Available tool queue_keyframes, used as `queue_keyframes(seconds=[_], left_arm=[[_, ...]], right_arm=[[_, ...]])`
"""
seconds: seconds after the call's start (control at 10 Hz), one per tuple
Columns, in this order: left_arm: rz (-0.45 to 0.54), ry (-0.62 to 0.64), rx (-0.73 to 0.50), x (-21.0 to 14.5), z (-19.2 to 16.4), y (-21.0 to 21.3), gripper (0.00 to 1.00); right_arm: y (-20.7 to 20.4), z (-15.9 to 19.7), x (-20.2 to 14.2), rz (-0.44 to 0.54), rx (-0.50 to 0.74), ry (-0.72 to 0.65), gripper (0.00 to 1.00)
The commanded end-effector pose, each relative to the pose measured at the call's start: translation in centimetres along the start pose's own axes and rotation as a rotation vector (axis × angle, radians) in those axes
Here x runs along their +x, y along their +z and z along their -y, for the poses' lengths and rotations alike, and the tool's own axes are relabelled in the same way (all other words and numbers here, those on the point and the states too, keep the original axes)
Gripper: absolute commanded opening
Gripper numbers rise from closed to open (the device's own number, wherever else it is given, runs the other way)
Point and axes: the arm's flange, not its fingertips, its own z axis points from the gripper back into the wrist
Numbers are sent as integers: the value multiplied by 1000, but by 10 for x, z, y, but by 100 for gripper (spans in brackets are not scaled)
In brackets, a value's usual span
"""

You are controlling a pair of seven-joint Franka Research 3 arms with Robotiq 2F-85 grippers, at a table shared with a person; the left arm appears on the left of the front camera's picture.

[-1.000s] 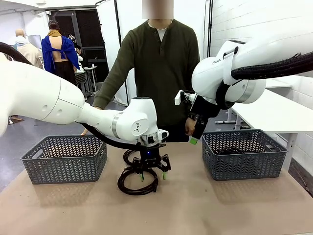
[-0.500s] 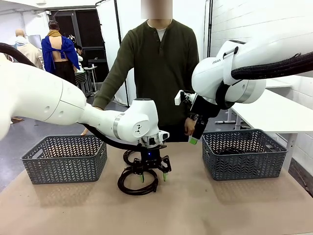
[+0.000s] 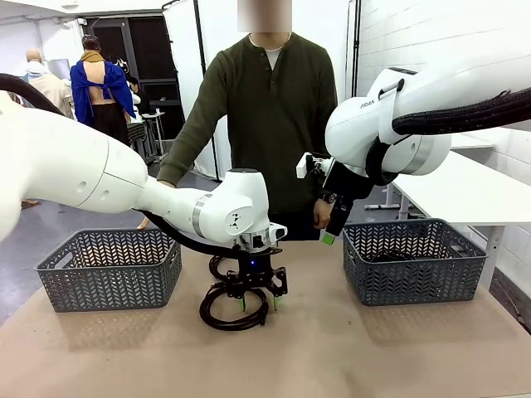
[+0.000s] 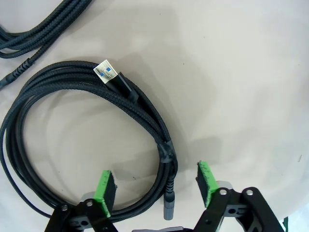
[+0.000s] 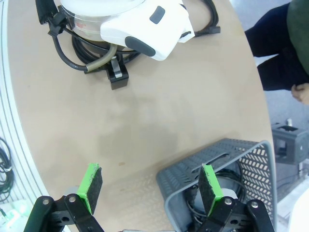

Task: Organize the cables according to human instructions.
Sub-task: Pick up a bundle of cables and place it in the basket indicated by the human.

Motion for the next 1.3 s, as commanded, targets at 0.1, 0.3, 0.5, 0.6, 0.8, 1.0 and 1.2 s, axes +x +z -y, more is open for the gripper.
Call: queue_keyframes(seconds=[0.1,0.3,0.5,0.6,0.8,1.0,1.2], left_arm=[[32,19,26,1,2,-1,34],[31,22,32,1,2,-1,0],[35,19,37,2,4,0,0],[34,18,42,2,5,0,0],[28,23,41,1,7,3,0],[39,48,53,-3,7,5,0],[63,75,60,-8,8,13,0]], right_arm=[[0,-1,-1,0,0,-2,100],[0,-1,-1,0,0,-2,100],[0,-1,-1,0,0,-2,100],[0,-1,-1,0,0,-2,100],[0,-1,-1,0,0,-2,100],[0,-1,-1,0,0,-2,100],[0,-1,-1,0,0,-2,100]])
